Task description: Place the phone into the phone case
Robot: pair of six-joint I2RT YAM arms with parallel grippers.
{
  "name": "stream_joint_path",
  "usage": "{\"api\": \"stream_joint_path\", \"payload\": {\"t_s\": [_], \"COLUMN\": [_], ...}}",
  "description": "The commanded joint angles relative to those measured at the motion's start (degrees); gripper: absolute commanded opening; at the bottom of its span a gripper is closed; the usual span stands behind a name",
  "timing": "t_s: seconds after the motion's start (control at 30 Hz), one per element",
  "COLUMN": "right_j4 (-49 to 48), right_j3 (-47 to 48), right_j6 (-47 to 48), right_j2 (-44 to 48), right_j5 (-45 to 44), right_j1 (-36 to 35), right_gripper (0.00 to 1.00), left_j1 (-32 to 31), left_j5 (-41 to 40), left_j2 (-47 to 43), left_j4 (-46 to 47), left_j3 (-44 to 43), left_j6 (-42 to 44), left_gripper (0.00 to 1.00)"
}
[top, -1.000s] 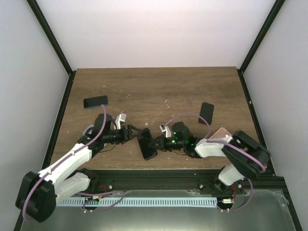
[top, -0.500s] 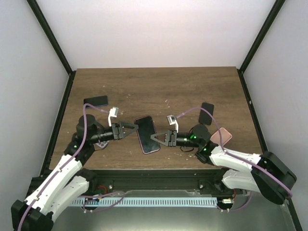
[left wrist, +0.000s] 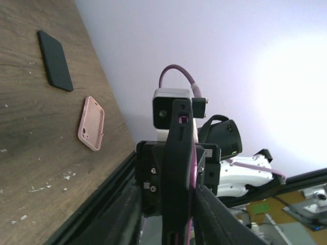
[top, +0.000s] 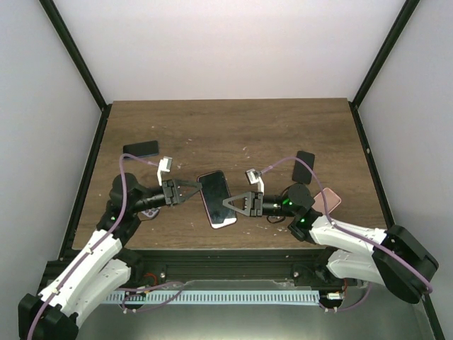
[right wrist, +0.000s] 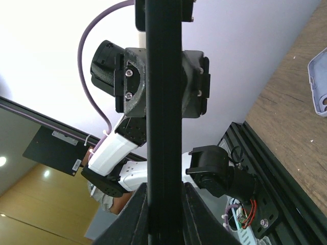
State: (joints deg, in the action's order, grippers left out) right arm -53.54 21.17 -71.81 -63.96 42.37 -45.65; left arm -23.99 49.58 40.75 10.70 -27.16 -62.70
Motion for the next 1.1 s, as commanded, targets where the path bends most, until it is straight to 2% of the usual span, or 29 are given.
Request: {"api": "stream_joint_path", "payload": {"t_s": [0.0, 0.23, 0.47, 0.57, 0.67, 0.77, 0.87, 1.07], "right_j4": [-5.0, -3.3, 4.0, 2.4, 1.2, 2.1, 1.5, -2.0], "right_j3": [0.4, 0.6, 1.9, 1.2, 1.3, 2.4, 3.5, 4.9], "right_j6": [0.3, 0.9, 3.8, 2.3, 1.1, 0.6, -0.7, -2.5], "right_j2": [0.3, -1.2, -0.3, 0.4, 0.9, 1.3, 1.1, -0.3], "right_j5": [0.6, 0.7, -1.2, -3.4, -5.8, -8.7, -10.8, -13.3], "right_j1": [-0.4, -0.4, -0.4, -0.4, -0.4, -0.3, -0.3, -0.3], "right_gripper": [0.12, 0.13, 0.14, 0.14, 0.14, 0.14, 0.14, 0.14], "left_j1": [0.2, 0.2, 0.3, 0.2, 0.2, 0.2, 0.2, -0.2], "left_j5": [0.4, -0.8, -1.0, -1.2, -0.5, 1.2, 4.8, 5.8], "left_j2": [0.3, 2.1, 2.2, 2.3, 2.5, 2.7, 3.4, 4.1], "left_j4": [2.3, -4.4, -7.3, -8.6, -8.6, -6.0, 0.0, 7.4], "left_j3": [0.8, -1.6, -2.0, -2.0, -1.7, -0.6, 1.6, 5.2], "left_j6": [-0.7, 3.4, 5.2, 5.5, 5.3, 4.4, 1.3, -3.3], "left_gripper": [0.26, 0.0, 0.0, 0.14, 0.4, 0.52, 0.58, 0.61]}}
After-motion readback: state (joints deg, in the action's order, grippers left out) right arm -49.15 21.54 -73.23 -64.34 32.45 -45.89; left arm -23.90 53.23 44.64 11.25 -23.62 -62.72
